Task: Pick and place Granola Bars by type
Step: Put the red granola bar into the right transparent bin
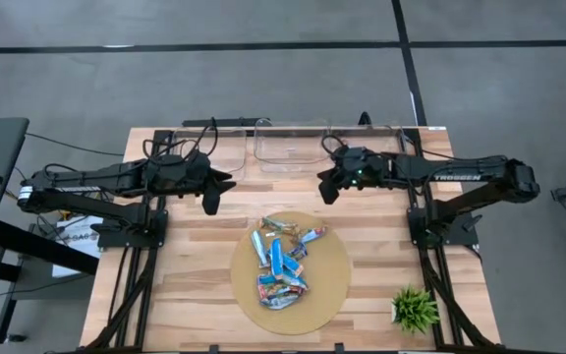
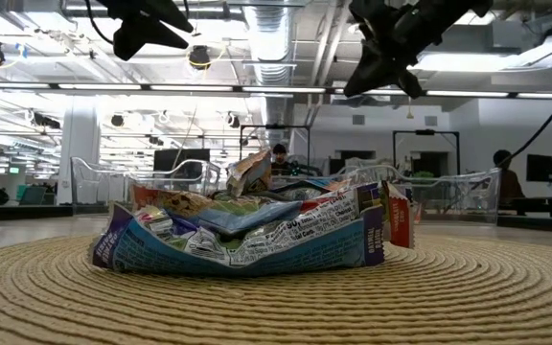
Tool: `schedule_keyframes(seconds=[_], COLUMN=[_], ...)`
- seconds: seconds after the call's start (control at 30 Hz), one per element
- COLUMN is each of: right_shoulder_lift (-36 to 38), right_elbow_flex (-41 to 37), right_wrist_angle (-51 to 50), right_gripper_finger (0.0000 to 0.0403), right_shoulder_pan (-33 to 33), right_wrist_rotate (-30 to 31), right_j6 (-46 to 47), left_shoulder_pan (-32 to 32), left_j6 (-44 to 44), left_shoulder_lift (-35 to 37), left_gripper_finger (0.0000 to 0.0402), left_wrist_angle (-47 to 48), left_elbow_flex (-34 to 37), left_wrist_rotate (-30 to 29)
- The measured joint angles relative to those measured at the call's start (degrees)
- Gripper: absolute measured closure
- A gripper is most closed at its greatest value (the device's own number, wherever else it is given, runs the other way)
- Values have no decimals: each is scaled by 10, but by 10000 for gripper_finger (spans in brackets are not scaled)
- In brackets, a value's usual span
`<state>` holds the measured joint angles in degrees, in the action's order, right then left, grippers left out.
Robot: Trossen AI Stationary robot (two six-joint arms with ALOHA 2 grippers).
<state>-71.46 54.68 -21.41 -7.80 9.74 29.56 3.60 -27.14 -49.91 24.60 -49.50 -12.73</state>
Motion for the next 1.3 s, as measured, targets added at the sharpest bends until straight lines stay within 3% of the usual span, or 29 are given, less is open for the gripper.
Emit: schedule_keyframes(seconds=[0.37,0.7,0.9,1.3], right_shoulder_lift=[-11,-69,-125,-196], right_elbow_flex=[0,1,0,0], right_wrist_angle=[2,3,-21,-86], right_gripper_finger=[393,288,246,240], right_shoulder_pan=[38,85,113,119], right_wrist_rotate=[-22,-58,-74,-84], right_j6=[-68,-175,-252,-256], left_shoulder_pan=[0,0,0,0], left_j6=[0,0,-4,-20], left_shoulder_lift=[0,0,0,0], left_gripper_finger=[267,267,267,267], left_wrist_angle=[4,5,6,19], left_elbow_flex=[0,0,0,0], left_wrist_rotate=[0,0,0,1])
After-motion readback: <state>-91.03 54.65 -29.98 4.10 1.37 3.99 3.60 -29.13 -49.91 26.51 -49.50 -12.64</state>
